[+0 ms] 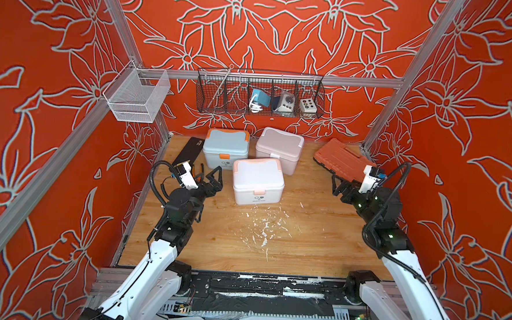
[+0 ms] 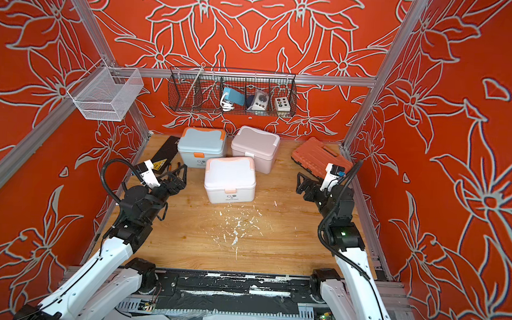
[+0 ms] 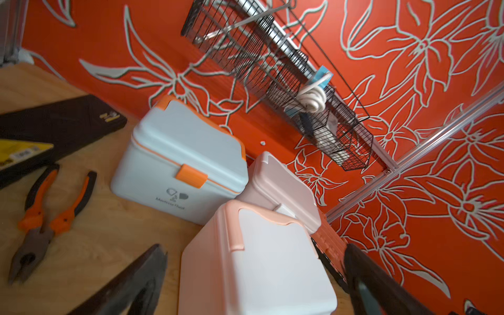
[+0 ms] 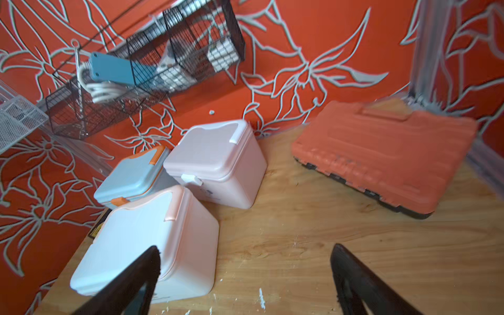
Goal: Open first aid kits and take out gauze
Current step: Adjust the first aid kit at the center of the board.
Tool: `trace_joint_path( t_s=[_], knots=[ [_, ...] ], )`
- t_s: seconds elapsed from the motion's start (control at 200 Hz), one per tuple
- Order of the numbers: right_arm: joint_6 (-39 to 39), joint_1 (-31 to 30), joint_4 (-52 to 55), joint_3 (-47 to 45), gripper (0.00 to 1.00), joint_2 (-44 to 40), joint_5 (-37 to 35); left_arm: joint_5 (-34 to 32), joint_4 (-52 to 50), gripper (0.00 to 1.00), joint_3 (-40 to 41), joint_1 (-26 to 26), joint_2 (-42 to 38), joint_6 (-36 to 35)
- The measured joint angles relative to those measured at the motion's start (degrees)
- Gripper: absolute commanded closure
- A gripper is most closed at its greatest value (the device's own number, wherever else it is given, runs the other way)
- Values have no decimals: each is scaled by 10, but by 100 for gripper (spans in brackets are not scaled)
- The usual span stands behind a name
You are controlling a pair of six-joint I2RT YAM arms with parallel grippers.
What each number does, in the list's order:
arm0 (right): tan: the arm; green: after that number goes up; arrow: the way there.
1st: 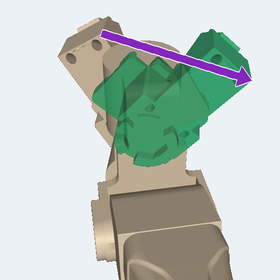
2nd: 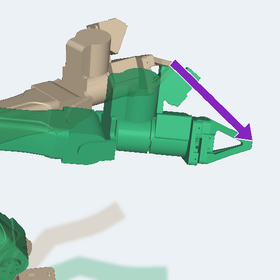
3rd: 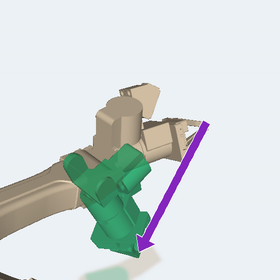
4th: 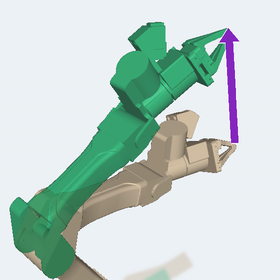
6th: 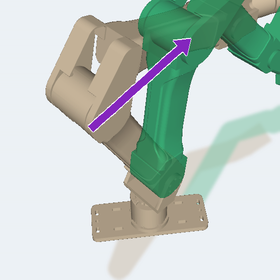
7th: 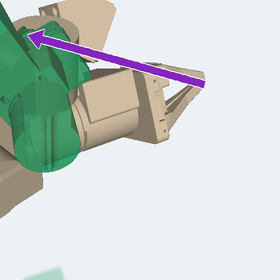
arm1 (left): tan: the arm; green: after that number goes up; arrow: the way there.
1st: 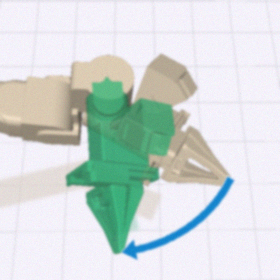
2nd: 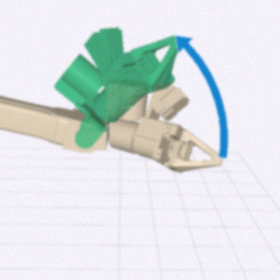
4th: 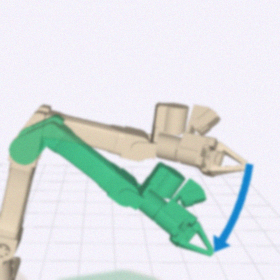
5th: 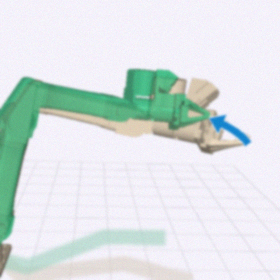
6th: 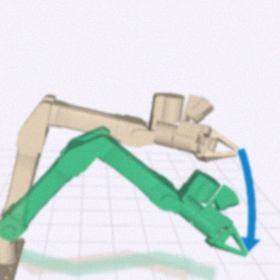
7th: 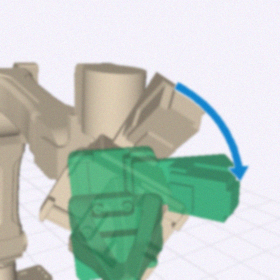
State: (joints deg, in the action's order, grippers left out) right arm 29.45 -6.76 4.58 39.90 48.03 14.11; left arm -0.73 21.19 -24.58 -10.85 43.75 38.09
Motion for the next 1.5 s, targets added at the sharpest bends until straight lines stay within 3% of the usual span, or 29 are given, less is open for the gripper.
trace_joint_path(
  t_s=[0.135, 0.295, 0.751, 0.921, 1.066, 1.241, 1.311, 1.501],
  knots=[
    [20, -3, 9, 101, 3, 169, 102, 22, -1, 2, 17, 3, 36, 35],
    [26, -39, 28, 198, 3, 325, 196, 75, -4, 2, -16, 3, 110, 50],
    [8, -151, 72, 322, 4, 512, 270, 201, 33, 6, -115, 2, 323, 77],
    [-2, -179, 79, 304, 10, 499, 273, 222, 34, 6, -151, -7, 358, 71],
    [-11, -201, 93, 231, 11, 429, 268, 222, 42, 7, -153, -16, 375, 67],
    [-13, -245, 132, 135, 8, 309, 264, 223, 68, 8, -145, -47, 388, 72],
    [-11, -260, 153, 100, 2, 256, 263, 232, 74, 7, -141, -59, 388, 80],
    [-19, -266, 263, 94, 2, 140, 165, 221, 45, 4, -114, -62, 370, 102]
  ],
)
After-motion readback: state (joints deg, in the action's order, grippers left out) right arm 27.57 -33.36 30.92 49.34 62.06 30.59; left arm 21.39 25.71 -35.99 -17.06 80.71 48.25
